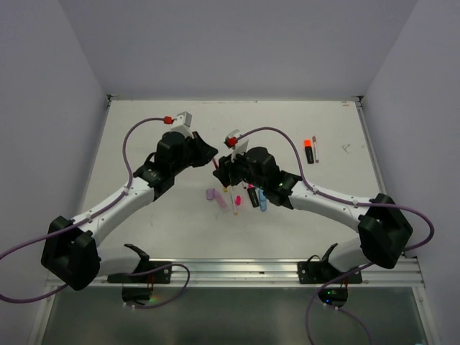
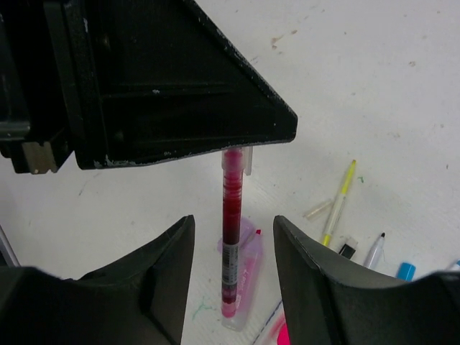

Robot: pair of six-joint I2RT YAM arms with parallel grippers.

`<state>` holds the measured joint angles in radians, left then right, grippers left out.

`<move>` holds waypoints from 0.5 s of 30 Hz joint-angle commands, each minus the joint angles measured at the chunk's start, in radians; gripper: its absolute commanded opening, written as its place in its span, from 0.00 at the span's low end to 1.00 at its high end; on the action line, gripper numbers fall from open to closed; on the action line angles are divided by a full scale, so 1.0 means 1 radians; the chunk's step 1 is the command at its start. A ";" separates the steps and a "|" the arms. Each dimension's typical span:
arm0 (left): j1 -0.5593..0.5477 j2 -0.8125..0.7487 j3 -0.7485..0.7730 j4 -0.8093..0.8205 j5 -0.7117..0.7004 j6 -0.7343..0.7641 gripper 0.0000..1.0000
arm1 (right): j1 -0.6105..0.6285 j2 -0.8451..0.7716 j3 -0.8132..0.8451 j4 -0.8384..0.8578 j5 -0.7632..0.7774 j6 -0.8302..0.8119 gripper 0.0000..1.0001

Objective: Open the pen caps

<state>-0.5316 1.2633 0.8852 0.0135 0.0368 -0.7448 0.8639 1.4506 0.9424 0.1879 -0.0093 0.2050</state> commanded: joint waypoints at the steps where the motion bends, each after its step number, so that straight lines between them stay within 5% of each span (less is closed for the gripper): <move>1: -0.004 -0.044 -0.012 0.039 0.006 0.012 0.00 | 0.000 0.019 0.029 0.094 0.008 0.014 0.52; 6: -0.004 -0.073 -0.038 0.078 0.023 0.015 0.00 | 0.000 0.065 0.070 0.104 -0.070 0.014 0.54; 9: -0.004 -0.081 -0.040 0.101 0.032 0.021 0.00 | 0.001 0.082 0.078 0.096 -0.122 0.010 0.45; 15: 0.039 -0.105 -0.064 0.215 0.122 0.025 0.00 | -0.003 0.047 0.013 0.071 -0.191 -0.021 0.00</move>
<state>-0.5213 1.1923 0.8379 0.0822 0.0822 -0.7319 0.8547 1.5349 0.9745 0.2394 -0.1169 0.2047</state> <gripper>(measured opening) 0.143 0.106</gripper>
